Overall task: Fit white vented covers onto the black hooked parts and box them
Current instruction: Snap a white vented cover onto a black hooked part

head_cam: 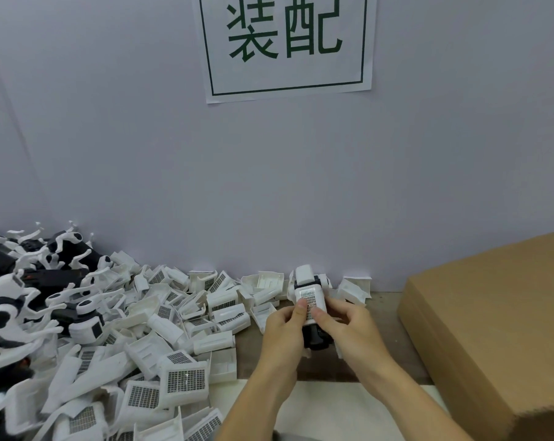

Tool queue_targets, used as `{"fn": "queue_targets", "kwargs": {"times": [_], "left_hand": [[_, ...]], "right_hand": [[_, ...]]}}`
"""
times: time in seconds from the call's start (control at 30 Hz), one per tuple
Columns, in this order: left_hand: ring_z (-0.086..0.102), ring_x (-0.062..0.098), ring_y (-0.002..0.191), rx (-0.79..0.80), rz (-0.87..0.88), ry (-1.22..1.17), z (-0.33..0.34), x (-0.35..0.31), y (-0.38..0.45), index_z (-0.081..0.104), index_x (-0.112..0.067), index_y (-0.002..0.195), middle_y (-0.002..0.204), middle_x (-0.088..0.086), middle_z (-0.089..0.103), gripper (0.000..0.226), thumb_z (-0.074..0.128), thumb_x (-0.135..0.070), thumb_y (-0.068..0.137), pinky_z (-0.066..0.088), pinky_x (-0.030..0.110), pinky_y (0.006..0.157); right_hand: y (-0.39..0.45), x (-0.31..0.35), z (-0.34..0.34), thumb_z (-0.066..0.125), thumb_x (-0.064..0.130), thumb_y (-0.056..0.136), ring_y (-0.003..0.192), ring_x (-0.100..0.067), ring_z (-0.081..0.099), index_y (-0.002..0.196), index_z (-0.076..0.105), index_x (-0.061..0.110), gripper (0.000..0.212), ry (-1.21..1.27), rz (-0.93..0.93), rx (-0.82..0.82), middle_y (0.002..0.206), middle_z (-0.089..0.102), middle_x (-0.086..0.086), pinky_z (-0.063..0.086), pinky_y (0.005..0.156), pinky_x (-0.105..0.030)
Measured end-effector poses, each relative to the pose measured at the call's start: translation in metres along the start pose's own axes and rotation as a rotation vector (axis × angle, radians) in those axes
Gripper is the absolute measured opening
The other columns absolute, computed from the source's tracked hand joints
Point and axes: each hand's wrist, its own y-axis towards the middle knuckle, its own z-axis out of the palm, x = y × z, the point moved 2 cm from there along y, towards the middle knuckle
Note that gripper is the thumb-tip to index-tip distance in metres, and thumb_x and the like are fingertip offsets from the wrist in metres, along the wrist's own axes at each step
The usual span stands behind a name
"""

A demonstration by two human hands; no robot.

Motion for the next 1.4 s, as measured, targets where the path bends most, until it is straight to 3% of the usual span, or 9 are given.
{"fn": "queue_targets", "kwargs": {"times": [0.17,0.47,0.63,0.73,0.87,0.97,1.07,1.3,1.4], "left_hand": [[0.073,0.024,0.099,0.058,0.045,0.015,0.0,0.002,0.002,0.072,-0.016,0.11,0.099,0.005,0.078,0.02,0.054,-0.019,0.103,0.058,0.043,0.086],[0.074,0.013,0.084,-0.098,0.065,-0.105,-0.007,-0.004,0.0,0.075,-0.011,0.101,0.089,0.001,0.078,0.022,0.079,-0.025,0.084,0.052,0.023,0.069],[0.069,0.01,0.062,-0.174,0.075,-0.22,-0.009,-0.004,0.002,0.076,-0.007,0.086,0.075,0.002,0.076,0.027,0.078,-0.034,0.083,0.052,0.024,0.056],[0.075,0.02,0.072,-0.056,0.094,-0.275,-0.005,-0.009,-0.001,0.081,-0.009,0.079,0.083,0.013,0.077,0.03,0.068,-0.033,0.093,0.056,0.023,0.057],[0.073,0.018,0.079,-0.189,0.279,0.014,-0.005,-0.013,-0.001,0.075,-0.016,0.083,0.078,0.002,0.076,0.02,0.064,-0.026,0.097,0.051,0.024,0.071],[0.062,0.013,0.096,-0.31,0.348,0.083,-0.01,-0.015,-0.003,0.064,-0.027,0.106,0.099,-0.009,0.066,0.01,0.064,-0.028,0.097,0.049,0.029,0.084],[0.059,0.002,0.11,-0.179,0.261,-0.003,-0.007,-0.017,-0.002,0.063,-0.032,0.124,0.115,-0.015,0.064,0.024,0.059,-0.034,0.1,0.049,0.033,0.1],[0.068,0.016,0.098,-0.251,0.111,-0.242,-0.017,-0.013,0.006,0.078,-0.021,0.093,0.094,-0.003,0.077,0.044,0.044,-0.048,0.103,0.055,0.039,0.087],[0.07,0.014,0.094,-0.287,0.084,-0.297,-0.024,-0.015,0.01,0.075,-0.018,0.096,0.095,-0.001,0.078,0.039,0.05,-0.047,0.101,0.055,0.039,0.081]], "right_hand": [[0.003,0.0,-0.003,0.064,0.01,0.095,0.089,0.008,0.068,0.102,0.071,0.037,0.029,-0.07,-0.009,-0.074,0.087,0.073,0.027,0.053,0.07,-0.01],[-0.002,0.004,0.001,0.068,0.02,0.094,0.099,-0.007,0.066,0.119,0.056,0.028,0.029,-0.099,-0.054,-0.166,0.109,0.065,0.012,0.061,0.083,-0.039],[-0.008,0.009,0.008,0.069,0.038,0.09,0.109,0.012,0.049,0.119,0.056,0.042,0.032,-0.429,-0.253,-0.042,0.116,0.054,0.026,0.042,0.089,-0.008],[-0.006,0.006,0.003,0.068,0.043,0.089,0.118,0.002,0.044,0.145,0.044,0.027,0.063,-0.571,-0.189,-0.111,0.127,0.05,0.015,0.039,0.098,-0.017],[-0.001,0.005,-0.011,0.057,0.029,0.097,0.073,-0.007,0.068,0.102,0.068,0.026,0.012,-0.191,-0.074,-0.277,0.082,0.066,0.0,0.059,0.055,-0.03],[0.002,0.001,-0.016,0.045,0.027,0.101,0.047,-0.022,0.056,0.096,0.065,0.004,0.031,0.187,0.221,-0.253,0.07,0.066,-0.011,0.047,0.038,-0.029],[0.0,0.005,-0.011,0.037,0.031,0.102,0.047,-0.026,0.051,0.101,0.061,0.002,0.038,0.4,0.347,-0.141,0.071,0.061,-0.022,0.036,0.038,-0.024],[-0.002,0.005,-0.011,0.039,0.031,0.103,0.046,-0.021,0.049,0.112,0.064,0.001,0.04,0.413,0.343,-0.023,0.076,0.063,-0.019,0.043,0.043,-0.027],[-0.004,0.009,-0.016,0.057,0.021,0.098,0.09,-0.013,0.069,0.112,0.069,0.022,0.018,0.223,0.131,-0.062,0.105,0.069,-0.005,0.058,0.073,-0.035]]}}
